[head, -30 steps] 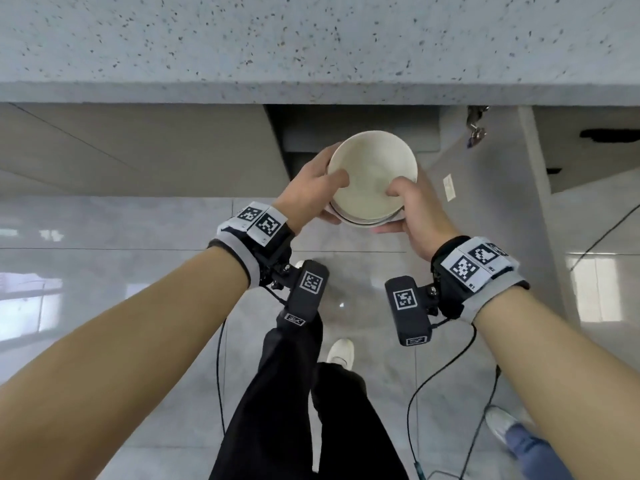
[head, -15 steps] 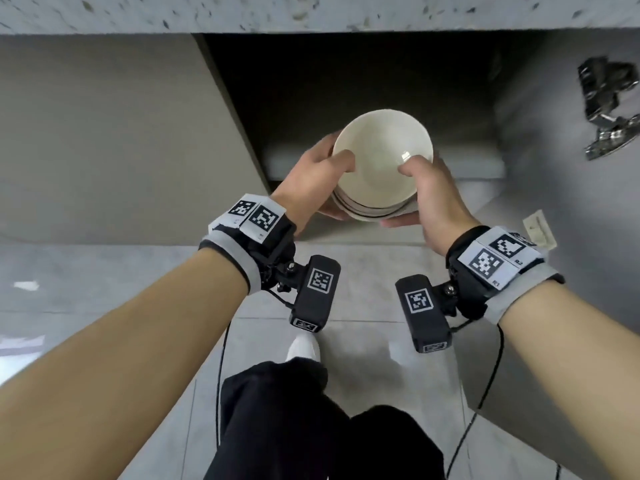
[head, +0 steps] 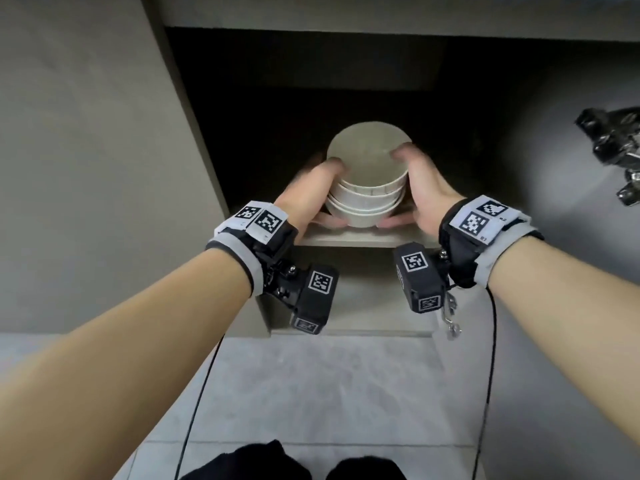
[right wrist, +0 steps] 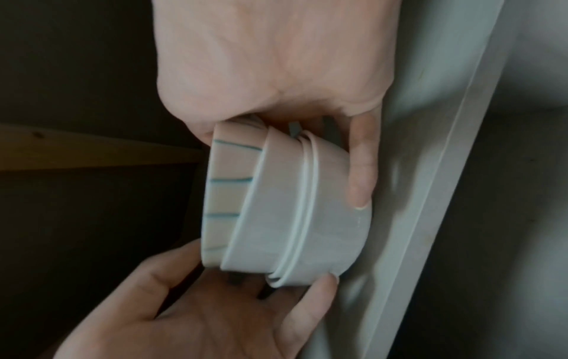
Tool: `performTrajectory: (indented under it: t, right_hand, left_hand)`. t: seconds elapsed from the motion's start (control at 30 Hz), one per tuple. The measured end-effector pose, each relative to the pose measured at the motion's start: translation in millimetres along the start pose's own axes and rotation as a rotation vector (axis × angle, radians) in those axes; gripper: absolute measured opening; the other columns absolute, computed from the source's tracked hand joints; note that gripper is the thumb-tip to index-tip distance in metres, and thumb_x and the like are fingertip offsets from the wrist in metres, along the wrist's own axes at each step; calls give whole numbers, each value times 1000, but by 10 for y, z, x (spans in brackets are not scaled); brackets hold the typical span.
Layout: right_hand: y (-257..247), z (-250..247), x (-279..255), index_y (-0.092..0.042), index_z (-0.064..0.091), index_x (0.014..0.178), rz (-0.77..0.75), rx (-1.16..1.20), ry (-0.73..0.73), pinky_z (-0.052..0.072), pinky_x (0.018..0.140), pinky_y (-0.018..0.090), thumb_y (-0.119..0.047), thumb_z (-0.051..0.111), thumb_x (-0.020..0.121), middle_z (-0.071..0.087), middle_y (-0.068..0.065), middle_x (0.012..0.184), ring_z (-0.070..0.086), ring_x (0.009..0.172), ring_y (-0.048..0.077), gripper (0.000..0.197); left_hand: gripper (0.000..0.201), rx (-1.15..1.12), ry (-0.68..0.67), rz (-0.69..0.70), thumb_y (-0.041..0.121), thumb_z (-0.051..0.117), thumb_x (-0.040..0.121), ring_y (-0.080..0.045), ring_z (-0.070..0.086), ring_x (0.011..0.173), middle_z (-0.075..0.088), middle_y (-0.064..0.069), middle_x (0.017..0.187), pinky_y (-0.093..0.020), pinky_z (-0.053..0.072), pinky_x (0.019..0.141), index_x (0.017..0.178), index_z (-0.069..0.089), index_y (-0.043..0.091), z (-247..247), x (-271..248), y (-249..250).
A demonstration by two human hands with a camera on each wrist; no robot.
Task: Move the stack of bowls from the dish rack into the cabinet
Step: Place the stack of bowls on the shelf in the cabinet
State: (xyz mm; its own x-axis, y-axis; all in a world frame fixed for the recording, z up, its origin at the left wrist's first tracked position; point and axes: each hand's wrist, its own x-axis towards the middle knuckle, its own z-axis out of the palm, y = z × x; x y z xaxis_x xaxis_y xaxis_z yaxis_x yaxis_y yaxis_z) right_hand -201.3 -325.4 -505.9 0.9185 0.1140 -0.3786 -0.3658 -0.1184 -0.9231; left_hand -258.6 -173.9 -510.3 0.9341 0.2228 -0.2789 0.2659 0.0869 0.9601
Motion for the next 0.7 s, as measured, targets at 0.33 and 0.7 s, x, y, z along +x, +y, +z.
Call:
performTrajectory:
  t: [0.33,0.7]
  right_hand:
    - [-37,69,101,-34,51,127,14,-18,-26,64,59,43,-73,54,84,53,12,139,60,112,44,58]
    - [-64,-38,15,-34,26,158,-417,-336,18,23,103,26,-58,47,99,32,-2,166,33,149,21,66]
  left_hand:
    - [16,-90,-32,51,28,50,93,-32,59,116,56,-10,133,-47,64,75,102,64,27,-82,83,-94]
    - [92,422,-41,318,17,84,77,-9,52,119,54,8,132,-17,42,92,152,31,20,-107,198,-145]
